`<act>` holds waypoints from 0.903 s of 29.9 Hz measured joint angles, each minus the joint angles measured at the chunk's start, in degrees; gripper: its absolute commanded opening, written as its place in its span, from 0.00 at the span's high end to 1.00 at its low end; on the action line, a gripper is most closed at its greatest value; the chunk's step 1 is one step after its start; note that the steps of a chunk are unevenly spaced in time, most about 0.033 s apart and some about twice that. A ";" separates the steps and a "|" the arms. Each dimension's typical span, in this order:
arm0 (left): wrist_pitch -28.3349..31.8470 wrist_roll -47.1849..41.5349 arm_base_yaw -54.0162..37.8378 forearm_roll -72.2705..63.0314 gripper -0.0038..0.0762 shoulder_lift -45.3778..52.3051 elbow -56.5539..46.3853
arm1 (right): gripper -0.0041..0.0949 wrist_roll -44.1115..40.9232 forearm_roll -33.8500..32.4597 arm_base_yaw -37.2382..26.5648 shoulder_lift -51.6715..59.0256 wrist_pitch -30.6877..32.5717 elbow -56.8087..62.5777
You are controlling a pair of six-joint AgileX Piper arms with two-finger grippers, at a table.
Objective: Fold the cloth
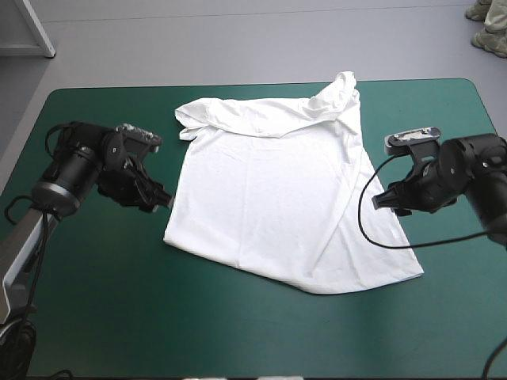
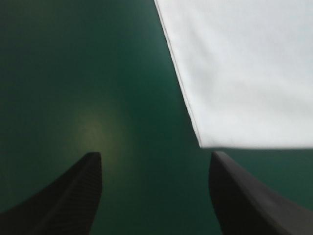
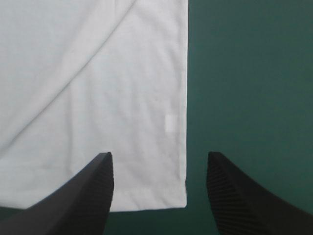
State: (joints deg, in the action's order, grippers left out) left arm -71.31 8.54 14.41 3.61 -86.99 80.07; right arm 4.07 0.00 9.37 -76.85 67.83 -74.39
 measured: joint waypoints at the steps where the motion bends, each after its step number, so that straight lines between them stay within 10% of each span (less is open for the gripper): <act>1: 0.24 0.00 0.00 -0.57 0.37 0.59 -2.77 | 0.42 0.00 0.00 0.00 1.71 0.00 1.48; 23: 23.95 5.75 0.00 -15.58 0.38 -5.27 -21.61 | 0.42 0.00 3.16 0.00 13.08 0.23 12.28; 27: 24.60 5.75 0.00 -15.56 0.52 -6.14 -21.45 | 0.43 0.00 3.20 0.00 13.34 0.08 13.72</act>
State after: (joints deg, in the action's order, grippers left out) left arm -46.71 14.30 14.41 -11.95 -93.13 58.63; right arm 4.07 3.20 9.37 -63.51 67.91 -60.67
